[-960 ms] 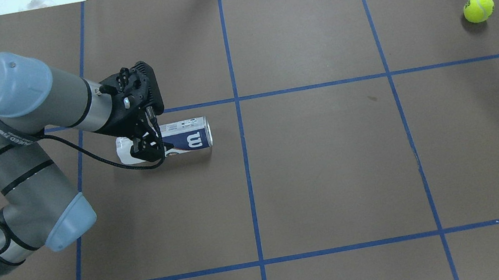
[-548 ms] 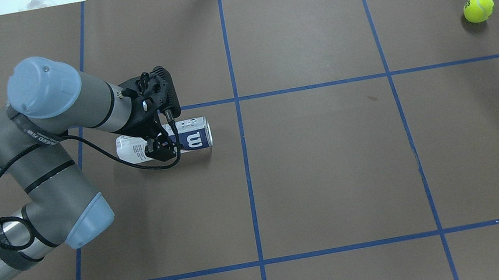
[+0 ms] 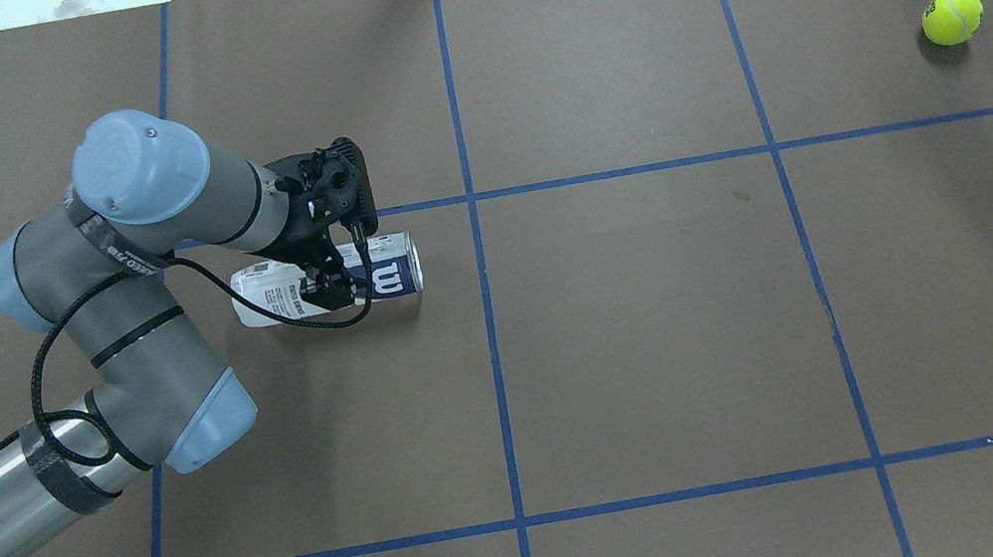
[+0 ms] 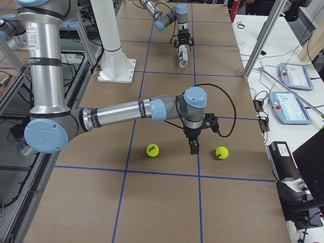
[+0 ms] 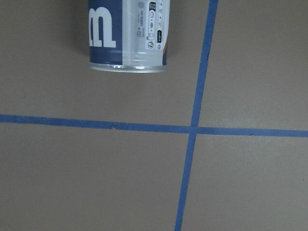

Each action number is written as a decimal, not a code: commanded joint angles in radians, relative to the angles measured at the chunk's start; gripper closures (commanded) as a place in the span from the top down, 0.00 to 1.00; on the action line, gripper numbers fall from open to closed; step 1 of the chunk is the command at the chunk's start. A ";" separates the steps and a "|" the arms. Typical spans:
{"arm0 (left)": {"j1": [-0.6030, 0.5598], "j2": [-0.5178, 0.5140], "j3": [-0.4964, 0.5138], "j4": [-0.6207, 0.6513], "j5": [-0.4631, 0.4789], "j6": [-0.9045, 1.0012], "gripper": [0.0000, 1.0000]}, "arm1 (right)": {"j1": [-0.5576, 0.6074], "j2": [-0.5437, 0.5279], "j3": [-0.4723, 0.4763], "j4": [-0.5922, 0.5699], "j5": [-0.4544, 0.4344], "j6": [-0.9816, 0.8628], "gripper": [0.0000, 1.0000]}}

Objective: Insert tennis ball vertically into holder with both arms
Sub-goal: 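Close the left gripper around the can's open end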

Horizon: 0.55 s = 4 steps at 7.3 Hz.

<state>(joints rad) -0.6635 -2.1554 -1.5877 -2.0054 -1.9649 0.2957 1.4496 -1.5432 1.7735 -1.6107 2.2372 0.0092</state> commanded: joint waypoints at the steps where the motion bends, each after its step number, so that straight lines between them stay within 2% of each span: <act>1: 0.011 -0.020 0.031 0.001 0.015 0.013 0.99 | 0.000 -0.002 0.001 0.000 0.001 0.000 0.99; 4: 0.045 -0.078 0.103 0.001 0.072 0.013 0.99 | 0.000 -0.008 0.003 0.000 0.001 0.000 0.99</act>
<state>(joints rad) -0.6346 -2.2065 -1.5175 -2.0049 -1.9181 0.3081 1.4506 -1.5490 1.7751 -1.6107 2.2380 0.0092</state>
